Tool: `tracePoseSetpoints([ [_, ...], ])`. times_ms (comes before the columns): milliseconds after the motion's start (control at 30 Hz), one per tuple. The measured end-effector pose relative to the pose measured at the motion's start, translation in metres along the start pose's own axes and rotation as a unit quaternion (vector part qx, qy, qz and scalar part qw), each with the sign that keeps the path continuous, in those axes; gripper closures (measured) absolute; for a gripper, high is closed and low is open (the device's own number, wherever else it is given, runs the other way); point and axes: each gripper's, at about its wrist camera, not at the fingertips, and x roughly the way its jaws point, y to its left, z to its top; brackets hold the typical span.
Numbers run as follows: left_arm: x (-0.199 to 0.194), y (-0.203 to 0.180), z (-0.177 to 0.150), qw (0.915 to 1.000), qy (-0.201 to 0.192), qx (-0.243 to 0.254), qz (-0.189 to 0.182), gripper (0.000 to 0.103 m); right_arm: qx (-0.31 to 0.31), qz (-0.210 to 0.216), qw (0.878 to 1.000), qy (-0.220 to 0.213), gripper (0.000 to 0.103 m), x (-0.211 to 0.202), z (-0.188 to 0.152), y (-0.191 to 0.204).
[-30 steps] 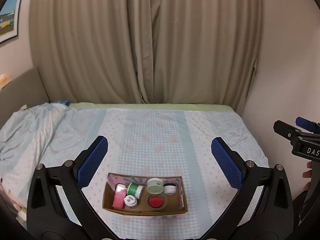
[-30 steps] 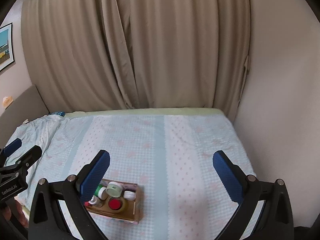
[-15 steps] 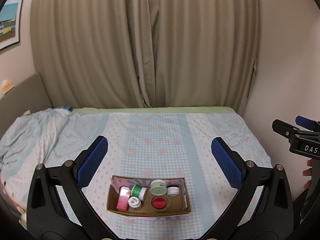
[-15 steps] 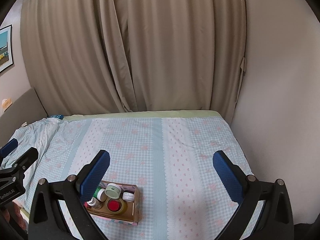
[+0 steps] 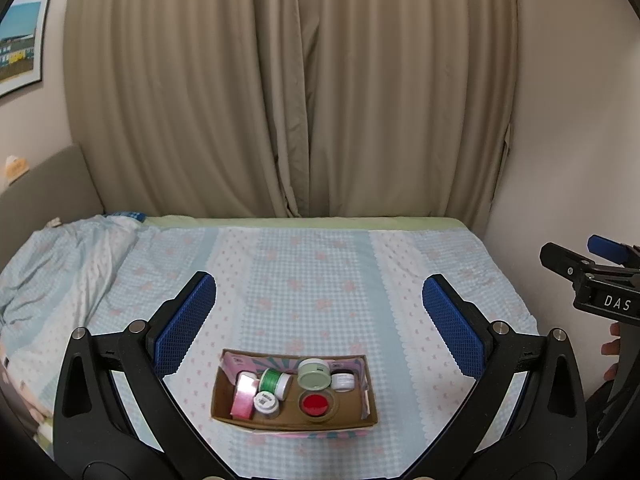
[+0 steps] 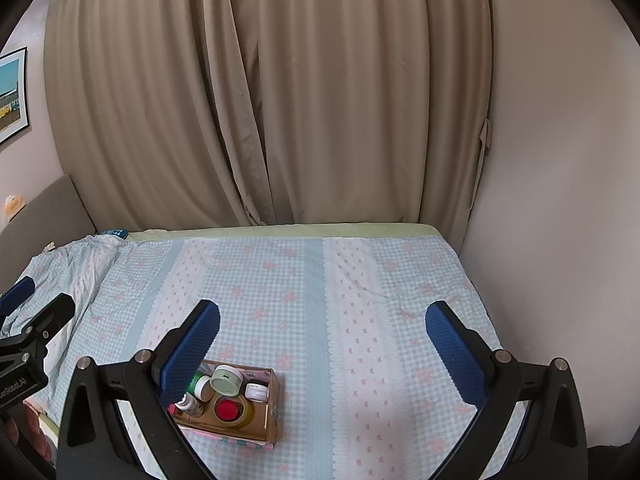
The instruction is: Organize rigid objects
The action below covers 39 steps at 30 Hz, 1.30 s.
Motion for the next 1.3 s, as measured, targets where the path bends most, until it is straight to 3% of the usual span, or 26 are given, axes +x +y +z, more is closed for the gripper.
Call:
tracePoseSetpoints([
  [733, -0.016, -0.003, -0.001, 0.9995, -0.024, 0.002, 0.022, 0.000, -0.001, 0.002, 1.000, -0.006, 0.000, -0.003, -0.004, 0.000],
  [967, -0.030, -0.006, -0.006, 0.9983, -0.053, 0.013, 0.021, 0.000, -0.002, 0.001, 1.000, -0.011, 0.000, -0.005, -0.005, 0.001],
  [1133, -0.039, -0.006, -0.007, 0.9960, -0.079, 0.007, 0.042, 0.000, -0.001, 0.003, 1.000, -0.014, 0.000, -0.006, -0.005, 0.000],
  [1300, -0.037, -0.004, -0.009, 0.9959, -0.076, -0.007, 0.048, 0.000, -0.003, 0.007, 1.000, -0.018, 0.000, -0.006, -0.005, -0.003],
])
